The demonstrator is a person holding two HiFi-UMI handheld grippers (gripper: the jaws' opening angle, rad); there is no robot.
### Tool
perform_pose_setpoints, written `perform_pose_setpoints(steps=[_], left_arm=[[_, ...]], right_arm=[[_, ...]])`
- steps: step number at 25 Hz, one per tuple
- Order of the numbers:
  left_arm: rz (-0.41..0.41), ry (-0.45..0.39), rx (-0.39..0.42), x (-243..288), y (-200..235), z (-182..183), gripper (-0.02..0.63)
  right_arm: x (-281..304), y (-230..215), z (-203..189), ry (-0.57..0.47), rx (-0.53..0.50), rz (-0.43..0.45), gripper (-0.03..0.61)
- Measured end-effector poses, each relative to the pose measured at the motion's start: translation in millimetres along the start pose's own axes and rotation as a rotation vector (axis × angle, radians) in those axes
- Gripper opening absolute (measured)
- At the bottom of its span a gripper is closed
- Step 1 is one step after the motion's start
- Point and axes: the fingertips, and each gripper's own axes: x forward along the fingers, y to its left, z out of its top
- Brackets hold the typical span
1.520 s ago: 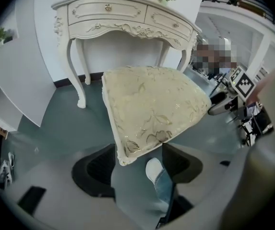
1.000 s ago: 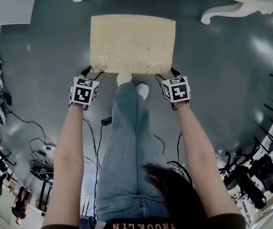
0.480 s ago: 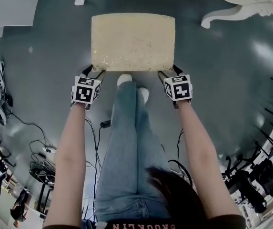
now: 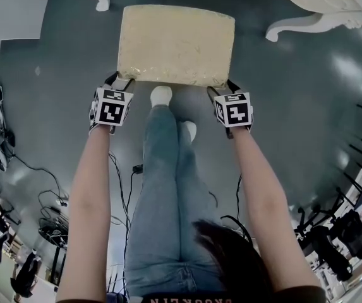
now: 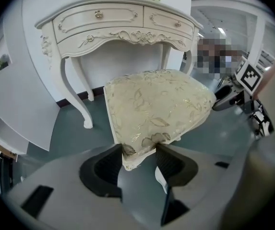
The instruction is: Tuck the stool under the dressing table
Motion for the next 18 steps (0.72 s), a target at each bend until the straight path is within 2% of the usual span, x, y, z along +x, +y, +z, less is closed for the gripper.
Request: perform_pose_setpoints(steps=[7, 11, 18], left_arm=[[-0.009, -0.053, 0.045, 18.3, 24.5, 40.1, 0.213], [-0.008, -0.055, 0.052, 28.2, 36.6, 59.5, 0.213], [-0.007, -0.114, 0.057, 47.6, 55.7, 97.1, 0.212]], right_arm=[[11.2, -14.2, 36.1, -0.03, 0.005, -0.038, 0.276], [18.3, -24.8, 57.9, -0.059, 0.003, -0.047, 0.276], [28.5, -46.3, 98.3, -0.117, -0.017, -0.08, 0.27]])
